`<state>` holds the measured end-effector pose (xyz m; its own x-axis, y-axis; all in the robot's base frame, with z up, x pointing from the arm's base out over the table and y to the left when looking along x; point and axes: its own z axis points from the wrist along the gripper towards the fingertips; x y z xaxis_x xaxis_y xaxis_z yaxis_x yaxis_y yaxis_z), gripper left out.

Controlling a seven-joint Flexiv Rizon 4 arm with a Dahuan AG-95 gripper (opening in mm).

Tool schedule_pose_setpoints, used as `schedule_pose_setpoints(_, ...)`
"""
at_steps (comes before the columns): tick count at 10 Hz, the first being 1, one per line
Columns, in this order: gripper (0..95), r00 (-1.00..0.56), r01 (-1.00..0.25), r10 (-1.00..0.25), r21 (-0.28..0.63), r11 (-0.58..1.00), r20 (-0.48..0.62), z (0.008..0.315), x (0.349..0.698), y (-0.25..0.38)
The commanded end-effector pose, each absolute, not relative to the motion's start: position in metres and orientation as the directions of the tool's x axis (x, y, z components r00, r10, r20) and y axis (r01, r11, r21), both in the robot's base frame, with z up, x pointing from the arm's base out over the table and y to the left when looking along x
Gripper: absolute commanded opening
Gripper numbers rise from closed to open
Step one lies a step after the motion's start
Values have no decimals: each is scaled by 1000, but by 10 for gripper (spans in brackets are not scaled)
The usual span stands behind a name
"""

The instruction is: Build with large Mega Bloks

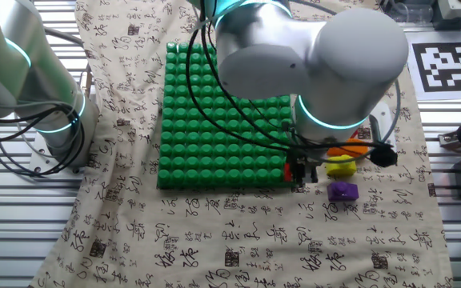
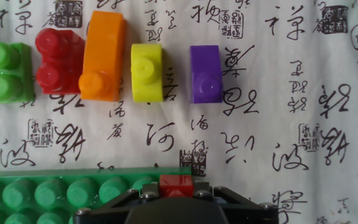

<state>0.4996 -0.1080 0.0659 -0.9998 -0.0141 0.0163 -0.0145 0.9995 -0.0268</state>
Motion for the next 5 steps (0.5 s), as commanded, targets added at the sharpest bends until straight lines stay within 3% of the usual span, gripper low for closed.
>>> schedule_pose_setpoints(1,0,-1000,-18,-18,-21,1000,8,60,502,-110)
schedule_pose_setpoints(5,0,-1000,-23,-23,-17,1000,11,48,506,-114)
